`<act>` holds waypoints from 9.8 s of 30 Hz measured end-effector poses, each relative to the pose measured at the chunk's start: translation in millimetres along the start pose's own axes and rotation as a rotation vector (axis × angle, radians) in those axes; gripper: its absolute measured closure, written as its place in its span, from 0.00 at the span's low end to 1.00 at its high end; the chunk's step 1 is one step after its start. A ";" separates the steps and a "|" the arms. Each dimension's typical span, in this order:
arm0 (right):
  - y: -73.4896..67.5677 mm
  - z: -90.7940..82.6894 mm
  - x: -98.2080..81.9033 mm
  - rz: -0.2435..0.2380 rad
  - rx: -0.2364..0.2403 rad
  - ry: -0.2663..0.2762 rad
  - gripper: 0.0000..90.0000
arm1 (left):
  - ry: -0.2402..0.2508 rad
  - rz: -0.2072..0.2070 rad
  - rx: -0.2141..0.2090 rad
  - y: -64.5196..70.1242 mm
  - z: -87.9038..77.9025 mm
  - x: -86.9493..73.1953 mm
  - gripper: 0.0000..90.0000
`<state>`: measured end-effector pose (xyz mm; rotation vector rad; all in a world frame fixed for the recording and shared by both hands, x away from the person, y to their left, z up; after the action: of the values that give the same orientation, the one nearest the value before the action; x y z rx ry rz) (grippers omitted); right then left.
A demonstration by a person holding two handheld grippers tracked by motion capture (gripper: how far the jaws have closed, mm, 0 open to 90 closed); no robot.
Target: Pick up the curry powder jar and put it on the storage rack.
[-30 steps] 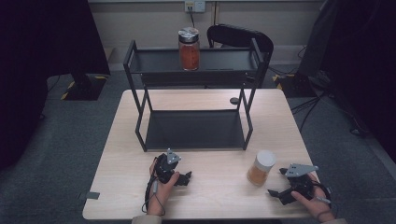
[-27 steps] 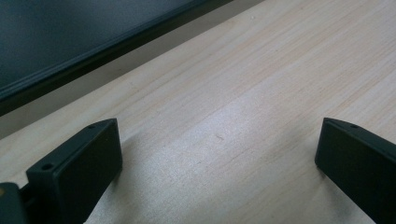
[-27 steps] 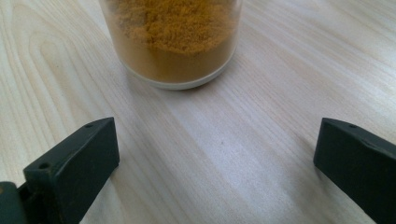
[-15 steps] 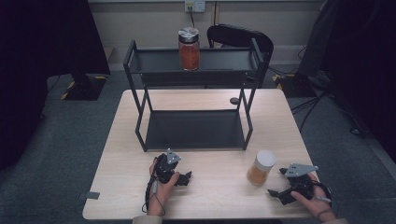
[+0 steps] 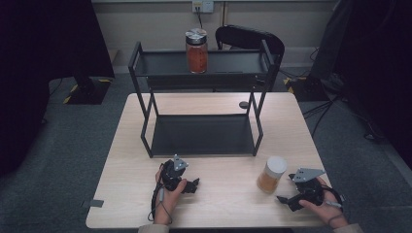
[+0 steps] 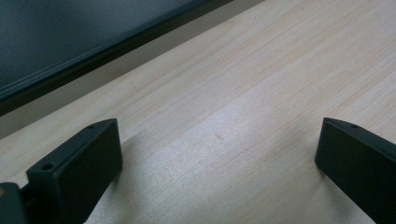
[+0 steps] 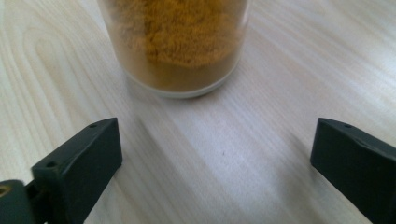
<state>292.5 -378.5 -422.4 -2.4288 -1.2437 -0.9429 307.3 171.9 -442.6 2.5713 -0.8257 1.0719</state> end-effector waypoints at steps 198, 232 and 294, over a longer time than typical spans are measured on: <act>40.0 -117.6 404.1 -0.024 0.045 0.349 0.39 | 0.001 -0.007 0.003 1.6 -0.5 -0.7 0.00; 63.1 -84.3 427.3 0.091 -0.077 0.330 0.39 | 0.001 -0.007 0.003 1.5 -0.5 -0.7 0.00; 35.9 -96.1 386.8 0.176 -0.132 0.393 0.00 | 0.001 -0.007 0.003 1.5 -0.5 -0.7 0.00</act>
<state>443.9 -203.0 -96.2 -2.2477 -0.8405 -1.3990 305.7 171.2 -442.8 2.5738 -0.8153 1.0729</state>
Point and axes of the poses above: each handheld gripper's, and its own axes: z roughly forward along the jaws, x roughly out of its top, y roughly to its right, the point moved 3 cm from there along z, roughly forward along the jaws, and after that the axes turned 2 degrees about -y, right-handed, at the moved point
